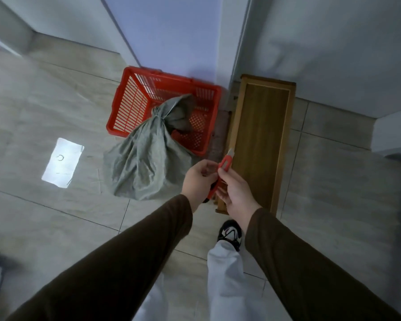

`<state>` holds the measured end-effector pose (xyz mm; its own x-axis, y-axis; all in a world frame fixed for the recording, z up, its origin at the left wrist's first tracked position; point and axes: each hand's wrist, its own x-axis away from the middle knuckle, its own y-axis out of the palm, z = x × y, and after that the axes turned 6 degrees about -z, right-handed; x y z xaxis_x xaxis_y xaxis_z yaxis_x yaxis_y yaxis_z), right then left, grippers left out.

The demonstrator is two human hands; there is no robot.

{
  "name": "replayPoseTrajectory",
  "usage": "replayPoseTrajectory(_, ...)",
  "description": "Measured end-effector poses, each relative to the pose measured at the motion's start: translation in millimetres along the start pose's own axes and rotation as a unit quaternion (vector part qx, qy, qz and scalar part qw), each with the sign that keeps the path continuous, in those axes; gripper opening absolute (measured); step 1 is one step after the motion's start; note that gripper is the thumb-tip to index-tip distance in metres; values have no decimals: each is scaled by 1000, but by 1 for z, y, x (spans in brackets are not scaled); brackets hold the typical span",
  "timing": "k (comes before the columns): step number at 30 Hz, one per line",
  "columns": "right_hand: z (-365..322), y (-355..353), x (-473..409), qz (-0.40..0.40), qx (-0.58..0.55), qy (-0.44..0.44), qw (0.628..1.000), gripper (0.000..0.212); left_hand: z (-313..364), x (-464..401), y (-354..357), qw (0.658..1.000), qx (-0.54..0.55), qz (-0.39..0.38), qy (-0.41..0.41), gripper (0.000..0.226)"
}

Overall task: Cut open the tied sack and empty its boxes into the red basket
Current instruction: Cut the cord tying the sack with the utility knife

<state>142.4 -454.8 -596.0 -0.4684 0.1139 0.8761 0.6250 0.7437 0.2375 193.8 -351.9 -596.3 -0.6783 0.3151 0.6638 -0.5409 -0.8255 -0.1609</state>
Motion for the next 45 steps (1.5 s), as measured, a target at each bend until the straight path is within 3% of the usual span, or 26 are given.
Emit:
replayPoseTrajectory(8,47,102,23,27,8,-64,998,17,-27,33,-107,996,83,-39,-6,22)
replayPoseTrajectory(15,77,176,44,88,-11,-102,991,21,-47,47,-211,995,77,-61,-2,20)
replayPoseTrajectory(20,63,192,27,110,36,-169,979,19,-41,16,-255,998,57,-28,-17,16)
replayPoseTrajectory(26,27,199,-18,80,85,-194,974,12,-21,-43,-277,1000,10,17,-12,16)
replayPoseTrajectory(31,5,206,-71,126,107,-154,974,9,-8,-96,-283,998,-55,42,-4,12)
replayPoseTrajectory(40,-11,218,-145,179,253,-144,940,36,-11,-172,-282,987,-157,-23,-11,51)
replayPoseTrajectory(45,3,231,-160,170,236,-129,948,26,-26,-179,-278,988,-123,-87,-22,57)
